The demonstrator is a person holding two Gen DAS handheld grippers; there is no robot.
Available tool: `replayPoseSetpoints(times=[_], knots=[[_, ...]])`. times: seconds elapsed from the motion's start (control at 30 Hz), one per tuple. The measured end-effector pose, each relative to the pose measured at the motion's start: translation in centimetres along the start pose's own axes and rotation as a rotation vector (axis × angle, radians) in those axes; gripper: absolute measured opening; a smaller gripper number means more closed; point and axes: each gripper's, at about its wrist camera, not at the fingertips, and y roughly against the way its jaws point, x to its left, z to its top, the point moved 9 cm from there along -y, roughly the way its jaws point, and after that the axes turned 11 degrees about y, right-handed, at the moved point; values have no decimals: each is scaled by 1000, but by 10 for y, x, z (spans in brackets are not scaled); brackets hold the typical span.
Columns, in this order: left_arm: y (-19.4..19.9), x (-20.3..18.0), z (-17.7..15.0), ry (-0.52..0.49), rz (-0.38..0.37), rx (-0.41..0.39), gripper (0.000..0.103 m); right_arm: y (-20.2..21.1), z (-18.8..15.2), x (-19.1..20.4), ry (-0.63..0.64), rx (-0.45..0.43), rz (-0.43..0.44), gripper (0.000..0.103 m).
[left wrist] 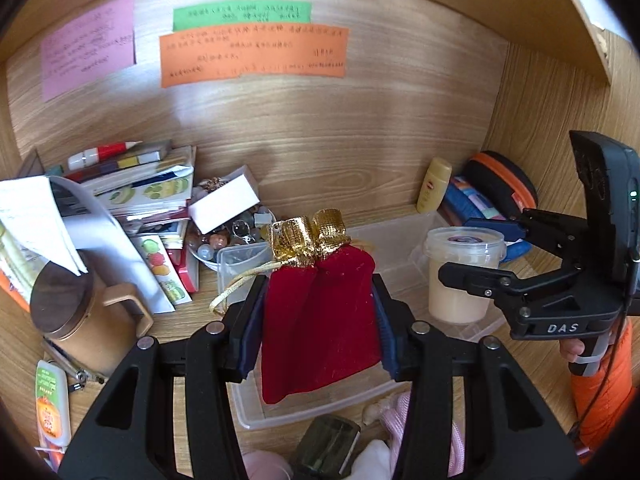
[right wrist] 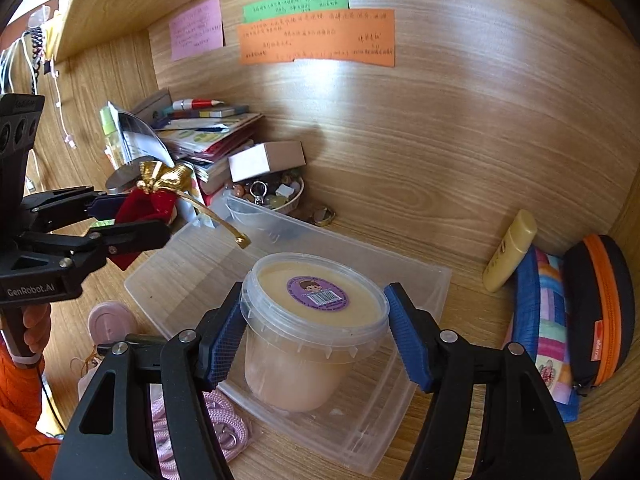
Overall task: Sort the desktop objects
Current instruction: 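Carry the pouch with left tool while right tool carries the tub over the clear bin, then open left tool to drop the pouch while right tool releases the tub into the bin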
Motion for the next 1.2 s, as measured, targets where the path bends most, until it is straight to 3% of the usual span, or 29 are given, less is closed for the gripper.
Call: replayPoseSetpoints(times=[0.33, 0.63, 0.77, 1.2], knots=[[-42, 0, -6, -57, -16, 94, 47, -24, -1, -1, -20, 38, -2, 65], [-75, 6, -20, -50, -8, 176, 47, -45, -8, 2, -28, 84, 4, 65], [-73, 5, -17, -50, -12, 163, 47, -48, -12, 0, -27, 100, -11, 65], [-98, 8, -31, -104, 43, 275, 47, -63, -21, 0, -7, 154, -22, 65]])
